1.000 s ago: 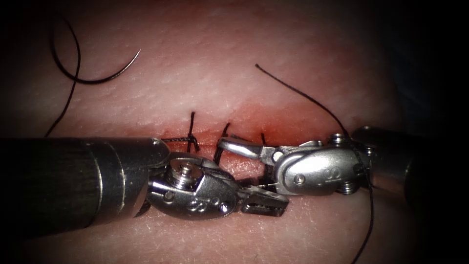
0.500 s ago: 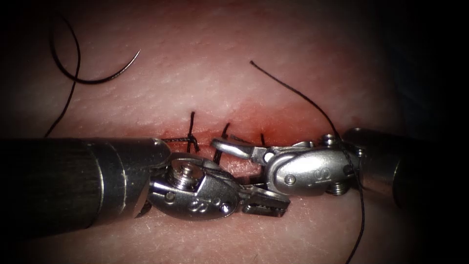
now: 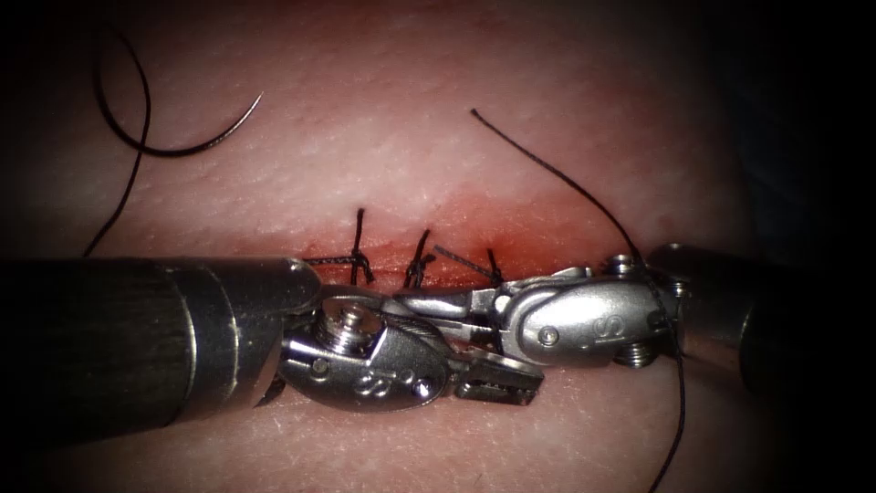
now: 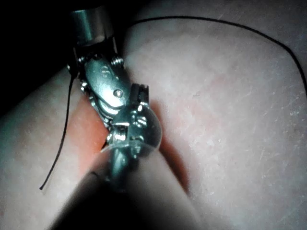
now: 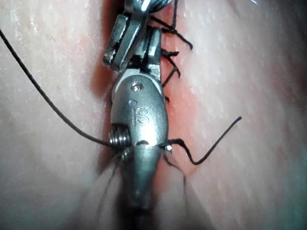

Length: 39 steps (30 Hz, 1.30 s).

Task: Wound Closure
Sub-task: Cut the suture with the right gripper

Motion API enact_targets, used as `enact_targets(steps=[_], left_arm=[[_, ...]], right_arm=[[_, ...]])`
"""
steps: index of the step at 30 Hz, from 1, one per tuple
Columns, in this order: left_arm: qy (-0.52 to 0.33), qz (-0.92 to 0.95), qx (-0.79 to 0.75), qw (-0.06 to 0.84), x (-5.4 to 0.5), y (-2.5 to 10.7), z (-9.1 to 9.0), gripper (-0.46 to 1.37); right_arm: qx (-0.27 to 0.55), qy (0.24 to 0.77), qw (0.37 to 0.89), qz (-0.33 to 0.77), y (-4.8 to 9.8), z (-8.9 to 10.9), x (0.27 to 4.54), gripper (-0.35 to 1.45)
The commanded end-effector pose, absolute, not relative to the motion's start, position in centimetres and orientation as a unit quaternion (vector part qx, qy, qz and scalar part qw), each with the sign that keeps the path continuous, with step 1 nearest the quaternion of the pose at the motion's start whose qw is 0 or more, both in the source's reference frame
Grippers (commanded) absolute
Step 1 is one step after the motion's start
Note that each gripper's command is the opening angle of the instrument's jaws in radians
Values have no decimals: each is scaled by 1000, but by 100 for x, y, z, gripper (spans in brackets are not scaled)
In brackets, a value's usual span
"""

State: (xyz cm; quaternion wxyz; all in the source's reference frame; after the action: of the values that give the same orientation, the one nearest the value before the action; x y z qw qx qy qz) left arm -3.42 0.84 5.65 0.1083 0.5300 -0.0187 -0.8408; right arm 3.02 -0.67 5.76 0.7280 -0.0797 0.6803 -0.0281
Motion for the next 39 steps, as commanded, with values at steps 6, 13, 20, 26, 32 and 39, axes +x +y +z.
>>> enact_targets(steps=[6, 13, 20, 26, 32, 39], left_arm=[[-15, -841, 530, 111, -343, 84, 565, -35], [-15, -841, 529, 111, -343, 81, 563, -35], [-15, -841, 529, 111, -341, 79, 561, -35], [-17, -842, 528, 110, -342, 71, 558, -35], [-17, -842, 528, 110, -344, 64, 553, -35], [-15, -838, 534, 111, -355, 57, 550, -35]], right_arm=[[-98, 677, 729, -10, -64, 575, 301, 123], [-98, 678, 728, -7, -60, 575, 294, 131], [-97, 675, 731, -3, -54, 572, 275, 129], [-98, 669, 737, 3, -48, 571, 253, 128], [-99, 664, 741, 7, -44, 571, 237, 127], [-101, 662, 743, 12, -41, 570, 226, 126]])
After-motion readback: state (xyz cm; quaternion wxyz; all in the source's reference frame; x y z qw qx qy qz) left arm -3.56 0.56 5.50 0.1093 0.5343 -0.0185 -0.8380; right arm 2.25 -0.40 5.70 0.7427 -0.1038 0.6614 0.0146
